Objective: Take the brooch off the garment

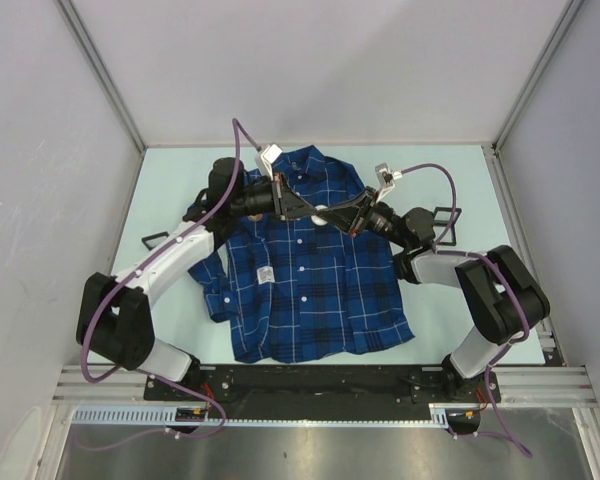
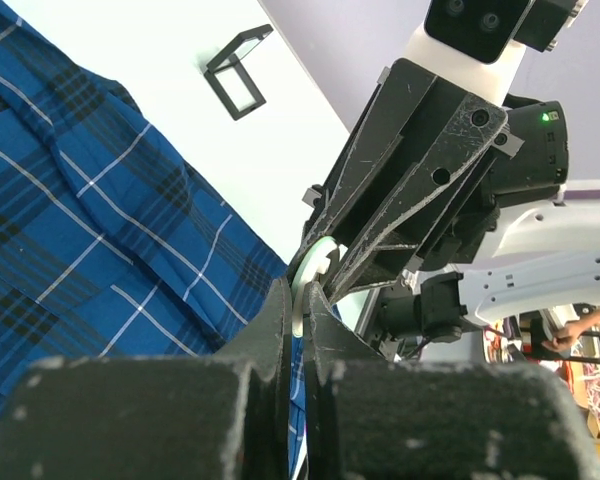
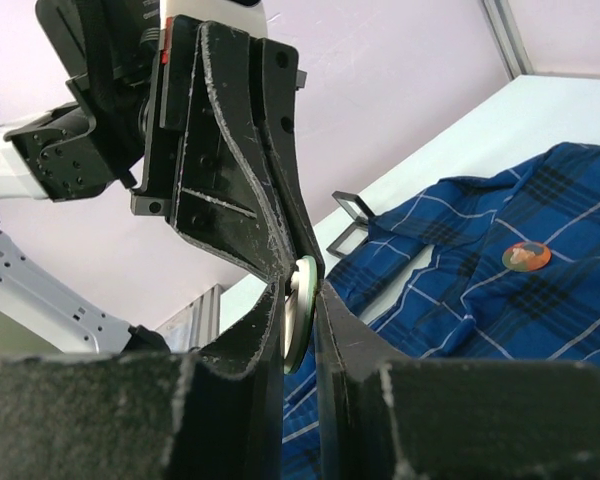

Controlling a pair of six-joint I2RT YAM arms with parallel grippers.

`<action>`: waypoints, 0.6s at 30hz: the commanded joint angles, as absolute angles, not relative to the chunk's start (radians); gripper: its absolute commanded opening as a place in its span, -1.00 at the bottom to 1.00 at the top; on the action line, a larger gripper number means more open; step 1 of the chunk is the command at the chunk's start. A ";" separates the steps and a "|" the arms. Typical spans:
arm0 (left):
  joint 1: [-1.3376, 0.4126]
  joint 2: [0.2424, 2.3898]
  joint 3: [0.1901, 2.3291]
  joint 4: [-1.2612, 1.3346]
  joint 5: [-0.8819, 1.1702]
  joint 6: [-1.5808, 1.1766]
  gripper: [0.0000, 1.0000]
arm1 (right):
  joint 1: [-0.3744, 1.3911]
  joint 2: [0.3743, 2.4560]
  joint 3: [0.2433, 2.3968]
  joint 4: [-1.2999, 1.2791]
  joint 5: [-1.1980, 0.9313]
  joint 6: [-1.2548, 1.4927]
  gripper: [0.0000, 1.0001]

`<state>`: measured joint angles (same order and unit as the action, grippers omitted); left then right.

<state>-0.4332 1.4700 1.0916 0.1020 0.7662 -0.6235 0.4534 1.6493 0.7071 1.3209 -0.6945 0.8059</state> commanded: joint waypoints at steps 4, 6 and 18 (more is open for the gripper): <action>-0.466 1.448 1.123 0.235 0.931 -0.718 -1.00 | 0.497 1.727 0.735 1.408 -0.801 0.739 -0.85; -0.468 1.453 1.117 0.258 0.942 -0.738 -1.00 | 0.500 1.747 0.736 1.449 -0.801 0.756 -0.91; -0.469 1.471 1.077 0.406 0.992 -0.861 -1.00 | 0.586 1.657 0.701 1.261 -0.611 0.496 -1.00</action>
